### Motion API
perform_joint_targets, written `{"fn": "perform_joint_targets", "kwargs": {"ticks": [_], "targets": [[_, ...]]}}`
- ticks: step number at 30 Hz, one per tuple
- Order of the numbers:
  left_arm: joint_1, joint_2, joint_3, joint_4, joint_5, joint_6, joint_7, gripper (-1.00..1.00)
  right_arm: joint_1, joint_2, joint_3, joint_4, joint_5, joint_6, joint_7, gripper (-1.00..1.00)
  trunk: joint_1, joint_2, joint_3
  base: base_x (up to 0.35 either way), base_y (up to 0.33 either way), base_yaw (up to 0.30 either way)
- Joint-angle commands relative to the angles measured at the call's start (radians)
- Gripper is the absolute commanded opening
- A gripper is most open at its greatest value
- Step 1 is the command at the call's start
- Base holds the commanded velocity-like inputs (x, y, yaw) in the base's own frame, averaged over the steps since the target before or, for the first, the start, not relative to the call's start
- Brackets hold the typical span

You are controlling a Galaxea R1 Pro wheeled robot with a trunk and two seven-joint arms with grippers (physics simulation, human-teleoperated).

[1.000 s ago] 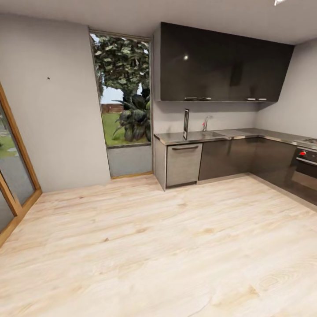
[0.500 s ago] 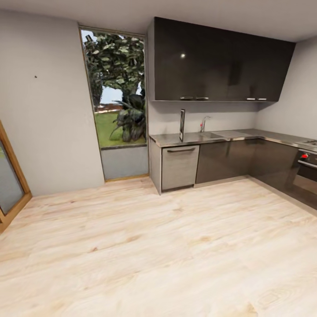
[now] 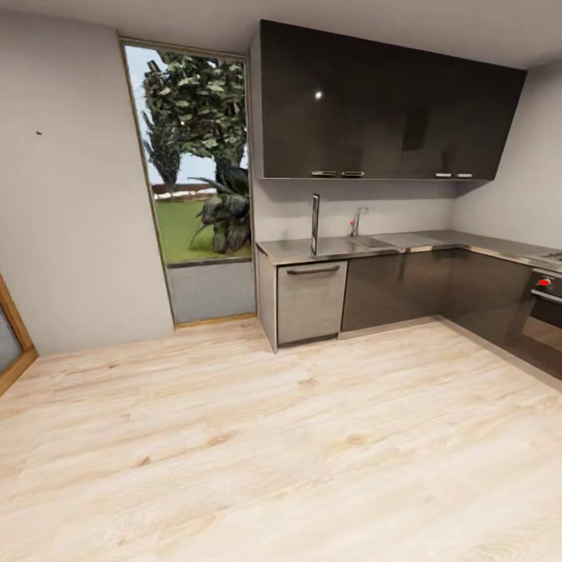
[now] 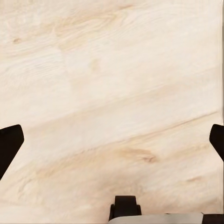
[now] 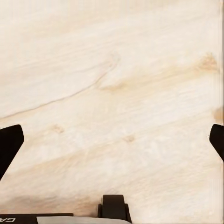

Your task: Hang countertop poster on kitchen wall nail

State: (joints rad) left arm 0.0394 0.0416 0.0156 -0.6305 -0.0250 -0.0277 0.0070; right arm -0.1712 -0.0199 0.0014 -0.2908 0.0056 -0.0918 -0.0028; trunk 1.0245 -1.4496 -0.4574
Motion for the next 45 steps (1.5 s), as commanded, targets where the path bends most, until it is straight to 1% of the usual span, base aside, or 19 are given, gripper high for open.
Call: {"fn": "perform_joint_targets", "kwargs": {"ticks": [1, 22, 24, 26, 36, 45], "targets": [[0.000, 0.000, 0.001, -0.001, -0.003, -0.001, 0.001, 1.00, -0.001, 0.000, 0.000, 0.001, 0.001, -0.003, 0.000, 1.00, 0.001, 0.000, -0.001, 0.286, -0.217, 0.000], [0.000, 0.000, 0.001, -0.001, -0.003, -0.001, 0.001, 1.00, -0.001, 0.000, 0.000, 0.001, 0.001, -0.003, 0.000, 1.00, 0.001, 0.000, -0.001, 0.286, -0.217, 0.000], [0.000, 0.000, 0.002, -0.001, -0.003, -0.001, 0.001, 1.00, -0.001, 0.000, 0.000, 0.001, 0.000, -0.003, 0.000, 1.00, 0.001, 0.000, -0.001, 0.286, -0.217, 0.000], [0.000, 0.000, 0.011, -0.001, -0.003, -0.002, 0.001, 1.00, -0.001, 0.000, 0.001, 0.001, 0.000, -0.003, -0.001, 1.00, 0.001, 0.000, -0.001, 0.286, -0.217, 0.000], [-0.001, 0.000, 0.014, -0.001, -0.003, -0.003, 0.001, 1.00, -0.001, 0.004, 0.004, 0.000, 0.001, -0.004, 0.000, 1.00, 0.001, 0.000, -0.001, 0.286, -0.217, 0.000], [0.000, 0.000, 0.014, -0.001, -0.003, -0.003, 0.001, 1.00, -0.001, 0.000, 0.005, -0.001, 0.004, 0.000, 0.003, 1.00, 0.001, 0.000, -0.001, 0.286, -0.217, 0.000]]}}
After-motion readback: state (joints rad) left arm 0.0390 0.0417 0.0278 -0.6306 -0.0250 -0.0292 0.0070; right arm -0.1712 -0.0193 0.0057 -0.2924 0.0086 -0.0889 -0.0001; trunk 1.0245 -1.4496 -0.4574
